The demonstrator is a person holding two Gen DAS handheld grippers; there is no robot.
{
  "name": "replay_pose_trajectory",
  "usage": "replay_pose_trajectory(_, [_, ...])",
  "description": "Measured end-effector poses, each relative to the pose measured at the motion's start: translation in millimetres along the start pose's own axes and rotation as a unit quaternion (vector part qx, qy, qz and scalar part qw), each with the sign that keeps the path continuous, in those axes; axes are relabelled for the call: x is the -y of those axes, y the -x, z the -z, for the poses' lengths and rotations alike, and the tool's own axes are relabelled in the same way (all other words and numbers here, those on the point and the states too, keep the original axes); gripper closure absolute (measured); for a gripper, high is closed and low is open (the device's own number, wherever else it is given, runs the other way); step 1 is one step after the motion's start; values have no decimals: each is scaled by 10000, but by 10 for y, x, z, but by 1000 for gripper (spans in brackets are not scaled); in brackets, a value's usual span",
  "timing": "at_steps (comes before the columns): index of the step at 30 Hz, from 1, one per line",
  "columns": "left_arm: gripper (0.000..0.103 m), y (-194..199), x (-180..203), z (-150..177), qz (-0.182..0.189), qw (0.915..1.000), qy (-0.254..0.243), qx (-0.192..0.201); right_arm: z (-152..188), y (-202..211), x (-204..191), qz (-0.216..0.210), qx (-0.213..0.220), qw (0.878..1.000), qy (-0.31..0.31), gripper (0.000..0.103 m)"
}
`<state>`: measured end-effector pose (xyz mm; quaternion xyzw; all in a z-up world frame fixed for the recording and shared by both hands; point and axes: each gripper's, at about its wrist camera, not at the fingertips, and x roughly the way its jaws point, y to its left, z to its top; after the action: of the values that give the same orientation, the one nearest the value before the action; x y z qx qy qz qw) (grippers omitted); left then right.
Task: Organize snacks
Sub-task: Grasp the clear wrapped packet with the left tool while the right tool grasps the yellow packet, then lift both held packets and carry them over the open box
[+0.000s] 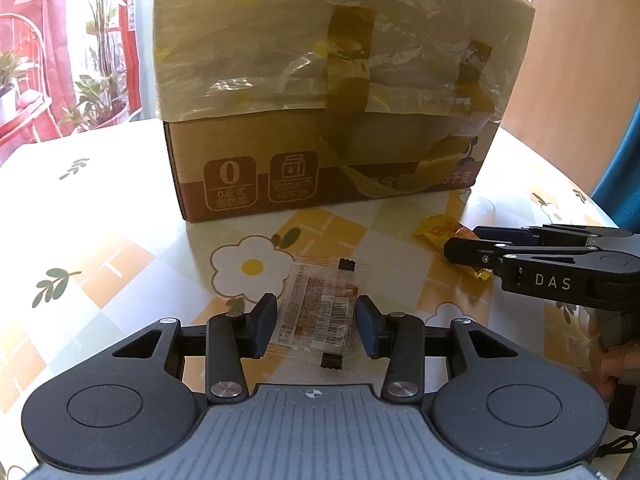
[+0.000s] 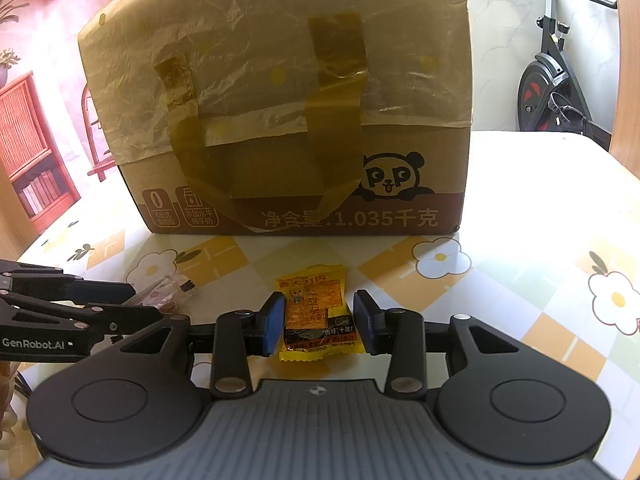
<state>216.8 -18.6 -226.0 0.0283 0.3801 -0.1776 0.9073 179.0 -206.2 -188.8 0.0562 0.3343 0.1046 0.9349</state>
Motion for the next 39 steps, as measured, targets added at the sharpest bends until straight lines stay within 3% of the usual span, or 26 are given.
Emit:
replay_pose_trajectory(11, [58,120,-88,-40,-98,9996,208,183,3,3,6,-5,0,10000,-4,62])
replay_pose_trajectory(17, [58,279,-126,-113,-176,9987,182,443,-5,43,44,9,46,9999,-113,68])
replay_pose_trajectory(24, [58,478,-207,-211,-213,9969,327,684,-71,278,-21,-32,381,9992,109,68])
replay_pose_trajectory(30, [58,628,-153,-352,-115,9951,258,952,-199,554,13,-98,750,9971,-53,68])
replay_pose_trajectory(39, [58,958,1,-851,190,9832,6,1814,-642,969,-57,-235,1584,9871,-17,68])
